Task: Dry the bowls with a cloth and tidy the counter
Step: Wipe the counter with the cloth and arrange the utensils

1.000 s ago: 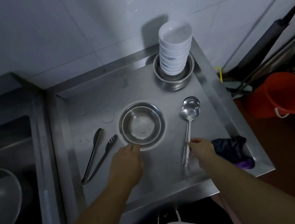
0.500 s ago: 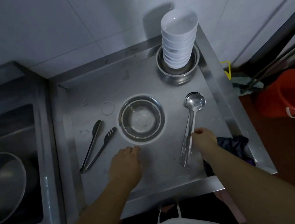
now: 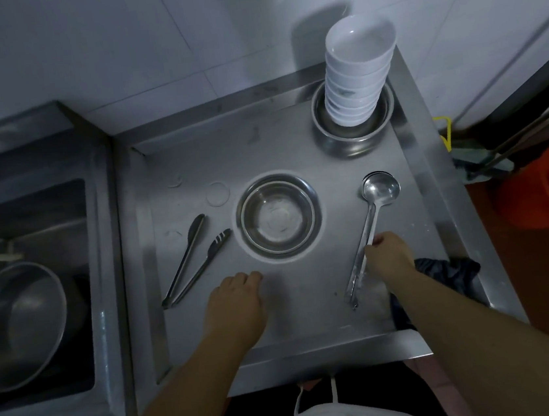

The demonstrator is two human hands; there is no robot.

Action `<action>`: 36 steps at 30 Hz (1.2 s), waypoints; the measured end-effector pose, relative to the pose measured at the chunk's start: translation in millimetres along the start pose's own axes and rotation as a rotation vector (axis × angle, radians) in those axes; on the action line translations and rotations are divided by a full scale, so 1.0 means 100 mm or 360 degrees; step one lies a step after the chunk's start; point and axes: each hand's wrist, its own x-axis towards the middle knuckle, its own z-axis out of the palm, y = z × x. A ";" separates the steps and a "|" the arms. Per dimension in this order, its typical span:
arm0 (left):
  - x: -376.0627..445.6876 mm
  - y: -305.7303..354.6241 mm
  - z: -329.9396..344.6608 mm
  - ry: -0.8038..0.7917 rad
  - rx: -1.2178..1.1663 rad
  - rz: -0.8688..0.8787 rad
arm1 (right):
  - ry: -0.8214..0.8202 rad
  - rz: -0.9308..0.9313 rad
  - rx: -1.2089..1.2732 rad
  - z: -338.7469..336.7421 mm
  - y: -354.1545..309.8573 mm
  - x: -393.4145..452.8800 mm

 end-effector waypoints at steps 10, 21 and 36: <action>-0.08 -0.36 0.00 0.0053 -0.0101 0.0035 | 0.0132 -0.0186 -0.0156 0.06 -0.34 -0.30; -0.06 -1.64 0.09 0.0021 -0.0213 -0.0092 | -0.0201 -0.0340 -0.0221 1.43 -1.23 -1.17; 0.63 -2.00 0.35 -0.0055 -0.0375 -0.0169 | -0.0159 -0.0288 -0.0347 2.08 -1.17 -1.44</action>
